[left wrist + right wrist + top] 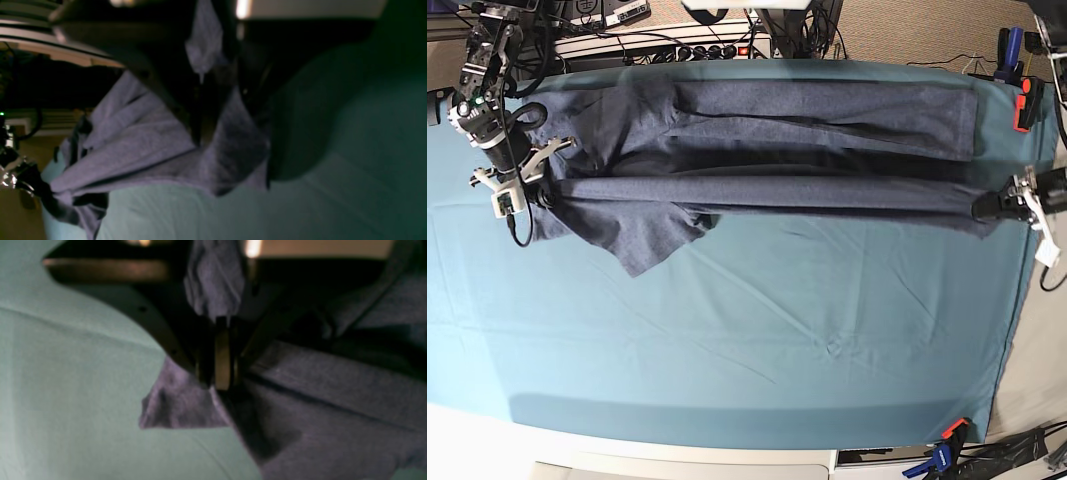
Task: Fold the T-shirt properly
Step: 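Lower the folded edge onto the shirt and open both grippers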
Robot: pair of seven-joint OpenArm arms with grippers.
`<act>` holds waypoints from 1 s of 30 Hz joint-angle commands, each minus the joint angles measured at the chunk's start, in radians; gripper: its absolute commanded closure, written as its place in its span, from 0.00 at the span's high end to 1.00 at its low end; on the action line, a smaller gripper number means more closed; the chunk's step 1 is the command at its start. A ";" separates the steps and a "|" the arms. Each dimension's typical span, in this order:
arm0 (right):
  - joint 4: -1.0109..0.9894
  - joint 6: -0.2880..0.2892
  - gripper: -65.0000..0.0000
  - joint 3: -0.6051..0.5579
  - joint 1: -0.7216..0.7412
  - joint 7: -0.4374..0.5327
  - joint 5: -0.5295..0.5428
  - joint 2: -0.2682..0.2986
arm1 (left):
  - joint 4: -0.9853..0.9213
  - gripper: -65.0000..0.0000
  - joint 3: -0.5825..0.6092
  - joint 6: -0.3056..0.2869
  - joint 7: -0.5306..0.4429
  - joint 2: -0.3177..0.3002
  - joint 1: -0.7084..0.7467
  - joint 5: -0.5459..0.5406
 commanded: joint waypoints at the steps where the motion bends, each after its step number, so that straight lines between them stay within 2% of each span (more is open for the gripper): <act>1: 0.016 -0.040 0.00 0.014 0.006 0.001 -0.005 0.025 | 0.011 0.00 -0.013 -0.001 -0.016 -0.030 -0.006 -0.012; 6: 0.016 -0.052 0.00 0.014 0.006 -0.013 -0.005 0.025 | 0.011 0.00 -0.013 -0.001 -0.015 -0.030 0.029 -0.012; 13: 0.016 -0.051 0.00 0.014 0.006 -0.121 -0.005 0.025 | 0.011 0.00 -0.013 -0.001 -0.016 -0.030 0.038 -0.012; 14: 0.016 -0.051 0.02 0.014 0.006 -0.125 -0.005 0.025 | 0.011 0.05 -0.013 -0.001 -0.016 -0.029 0.039 -0.012; 16: 0.016 -0.051 0.30 0.014 0.006 -0.126 0.000 0.025 | 0.011 0.27 -0.013 -0.001 -0.018 -0.030 0.039 -0.012; 17: 0.016 -0.052 0.39 0.014 0.006 -0.125 0.013 0.025 | 0.011 0.37 -0.013 -0.001 -0.029 -0.030 0.039 -0.012; 19: 0.016 -0.052 0.43 0.014 0.006 -0.124 0.055 0.025 | 0.011 0.48 -0.013 -0.001 -0.062 -0.030 0.039 -0.012; 24: 0.020 -0.037 0.43 0.014 0.022 -0.097 0.198 0.024 | 0.011 0.48 -0.025 -0.001 -0.069 -0.031 0.035 -0.012; 30: 0.020 -0.028 0.43 0.014 0.115 -0.142 0.217 -0.022 | 0.011 0.48 -0.093 -0.001 -0.068 -0.042 0.031 -0.012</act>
